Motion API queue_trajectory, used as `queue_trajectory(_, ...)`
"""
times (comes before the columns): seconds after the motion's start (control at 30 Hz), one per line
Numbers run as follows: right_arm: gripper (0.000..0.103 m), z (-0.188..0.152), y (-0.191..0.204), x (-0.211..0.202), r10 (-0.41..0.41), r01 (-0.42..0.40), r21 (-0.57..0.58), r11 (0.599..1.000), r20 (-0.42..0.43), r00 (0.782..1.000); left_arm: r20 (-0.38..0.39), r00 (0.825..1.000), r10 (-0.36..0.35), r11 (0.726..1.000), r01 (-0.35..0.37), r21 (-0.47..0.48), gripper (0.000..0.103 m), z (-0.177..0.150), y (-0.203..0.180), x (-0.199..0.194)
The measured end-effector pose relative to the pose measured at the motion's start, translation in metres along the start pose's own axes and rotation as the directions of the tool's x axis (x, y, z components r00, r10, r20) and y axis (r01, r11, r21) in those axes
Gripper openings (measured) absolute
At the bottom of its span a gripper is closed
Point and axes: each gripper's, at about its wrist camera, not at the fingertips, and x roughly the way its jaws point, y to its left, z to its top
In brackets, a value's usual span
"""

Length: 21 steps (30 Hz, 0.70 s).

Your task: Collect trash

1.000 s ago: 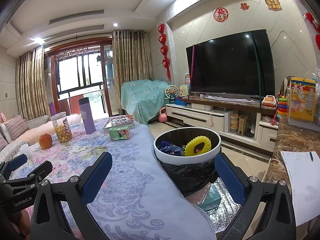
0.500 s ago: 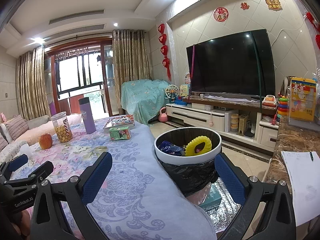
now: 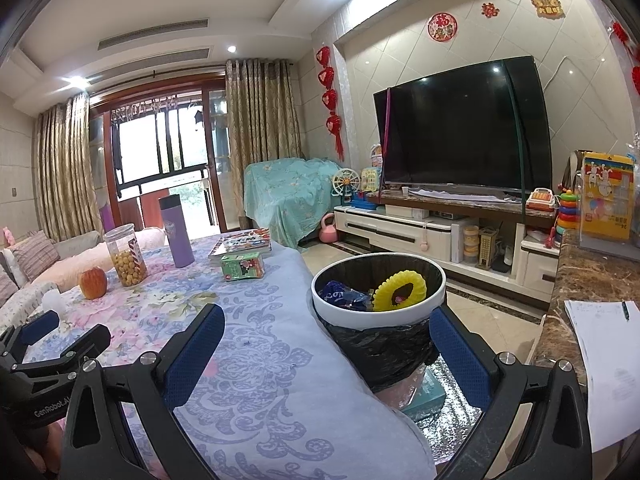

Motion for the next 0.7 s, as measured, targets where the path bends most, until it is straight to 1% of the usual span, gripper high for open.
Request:
queue_trajectory(0.4,0.103,0.002,0.003,0.006,0.021,-0.021,0.011,1.000,-0.028,0.999,-0.010,1.000,-0.003,1.000,0.003,0.001,0.103,0.000,0.004,0.003)
queue_trajectory(0.7,0.103,0.005,0.000,0.021,0.050,-0.048,0.038,0.998,-0.069,0.996,-0.039,0.999,-0.016,1.000,0.016,-0.017,0.103,0.002,0.009,0.012)
